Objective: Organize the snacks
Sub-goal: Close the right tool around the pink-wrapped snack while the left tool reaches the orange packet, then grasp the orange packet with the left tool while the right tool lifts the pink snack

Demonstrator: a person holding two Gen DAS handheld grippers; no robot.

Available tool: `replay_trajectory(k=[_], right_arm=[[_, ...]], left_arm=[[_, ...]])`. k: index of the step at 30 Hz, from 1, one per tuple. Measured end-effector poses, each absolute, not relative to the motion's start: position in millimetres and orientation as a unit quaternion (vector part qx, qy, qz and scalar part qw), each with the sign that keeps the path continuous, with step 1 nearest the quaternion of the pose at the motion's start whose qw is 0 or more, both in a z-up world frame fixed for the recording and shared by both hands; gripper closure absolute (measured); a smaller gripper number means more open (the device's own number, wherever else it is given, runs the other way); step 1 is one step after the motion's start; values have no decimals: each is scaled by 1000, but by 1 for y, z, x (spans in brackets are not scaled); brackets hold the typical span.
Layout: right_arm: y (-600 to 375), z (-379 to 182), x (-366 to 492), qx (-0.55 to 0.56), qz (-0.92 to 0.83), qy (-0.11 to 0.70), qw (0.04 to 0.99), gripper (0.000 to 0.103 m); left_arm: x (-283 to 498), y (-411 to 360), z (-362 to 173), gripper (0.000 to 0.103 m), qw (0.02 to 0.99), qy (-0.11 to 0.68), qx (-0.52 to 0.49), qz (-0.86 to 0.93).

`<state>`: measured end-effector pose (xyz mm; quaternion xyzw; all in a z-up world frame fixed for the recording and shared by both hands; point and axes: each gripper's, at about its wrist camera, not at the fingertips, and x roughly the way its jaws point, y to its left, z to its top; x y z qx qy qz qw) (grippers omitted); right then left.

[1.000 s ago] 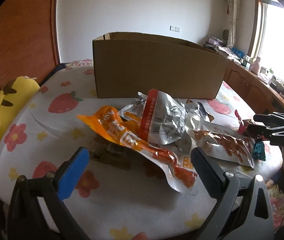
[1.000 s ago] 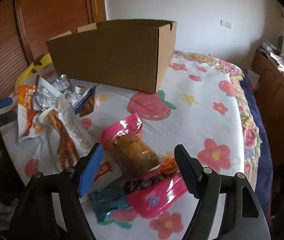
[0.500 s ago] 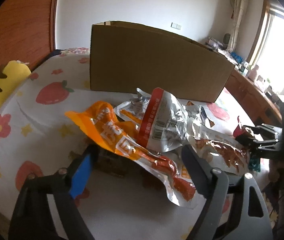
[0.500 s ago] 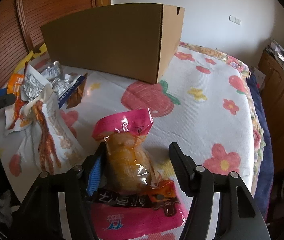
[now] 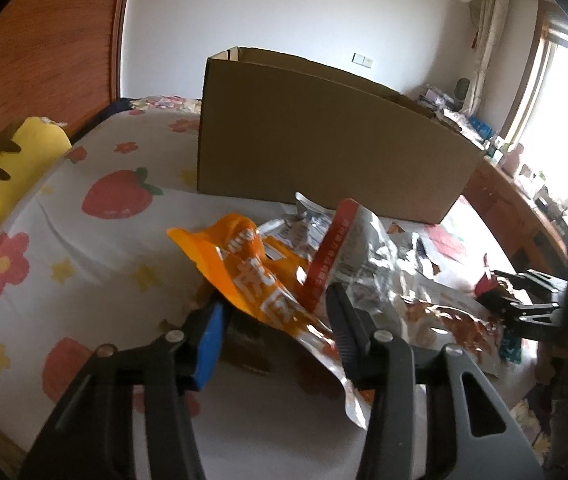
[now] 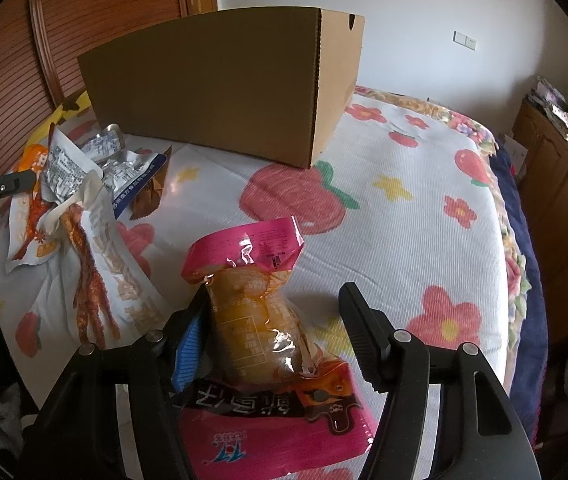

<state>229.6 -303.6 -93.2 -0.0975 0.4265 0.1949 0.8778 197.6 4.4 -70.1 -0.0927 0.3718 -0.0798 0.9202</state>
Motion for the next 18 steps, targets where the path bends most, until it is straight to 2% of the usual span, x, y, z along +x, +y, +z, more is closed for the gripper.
replay_trajectory(k=[5, 9, 18], right_arm=[[-304, -94, 229, -96, 194, 426, 878, 38], [-304, -94, 229, -96, 195, 426, 878, 38], [-304, -94, 229, -96, 194, 426, 878, 38]], left_arm=[[208, 18, -69, 55, 920, 372, -105, -65], [213, 21, -71, 62, 916, 379, -112, -69], [219, 11, -74, 58, 920, 378, -81, -57]])
